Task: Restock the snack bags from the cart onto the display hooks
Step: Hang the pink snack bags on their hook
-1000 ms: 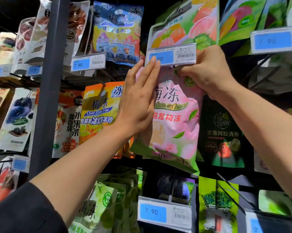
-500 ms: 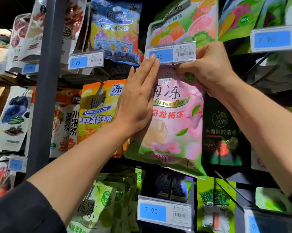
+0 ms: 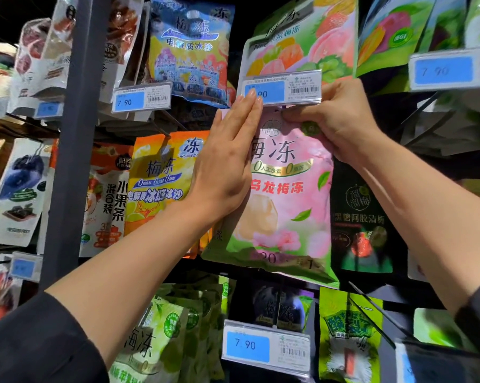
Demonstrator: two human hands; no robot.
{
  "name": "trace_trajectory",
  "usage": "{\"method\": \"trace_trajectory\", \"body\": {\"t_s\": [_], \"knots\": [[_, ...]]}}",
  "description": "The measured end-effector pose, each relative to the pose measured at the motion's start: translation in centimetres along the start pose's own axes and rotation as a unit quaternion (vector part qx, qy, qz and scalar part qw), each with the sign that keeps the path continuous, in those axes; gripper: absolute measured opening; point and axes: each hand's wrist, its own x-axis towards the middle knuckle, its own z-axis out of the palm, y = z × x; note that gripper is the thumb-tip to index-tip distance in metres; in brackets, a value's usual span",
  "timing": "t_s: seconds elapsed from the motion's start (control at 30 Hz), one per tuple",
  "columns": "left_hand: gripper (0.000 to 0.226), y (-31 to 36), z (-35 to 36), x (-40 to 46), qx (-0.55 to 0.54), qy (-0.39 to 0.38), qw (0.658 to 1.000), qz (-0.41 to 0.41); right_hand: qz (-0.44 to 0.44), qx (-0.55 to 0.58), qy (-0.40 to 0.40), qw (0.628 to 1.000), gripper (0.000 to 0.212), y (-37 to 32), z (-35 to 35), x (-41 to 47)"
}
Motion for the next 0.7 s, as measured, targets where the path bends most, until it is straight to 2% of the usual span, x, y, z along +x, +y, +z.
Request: {"method": "trace_trajectory", "body": {"t_s": [0.37, 0.6, 0.7], "knots": [[0.068, 0.1, 0.2, -0.2, 0.001, 0.021, 1.0, -0.006, -0.037, -0.106, 0.012, 0.994, 0.042, 0.1, 0.4, 1.3], [0.077, 0.4, 0.1, 0.0, 0.004, 0.019, 1.0, -0.007, -0.028, 0.038, 0.03, 0.998, 0.039, 1.2, 1.1, 0.8], [0.069, 0.2, 0.3, -0.1, 0.006, 0.03, 1.0, -0.002, -0.007, 0.088, 0.027, 0.996, 0.038, 1.8, 1.2, 0.6]]}}
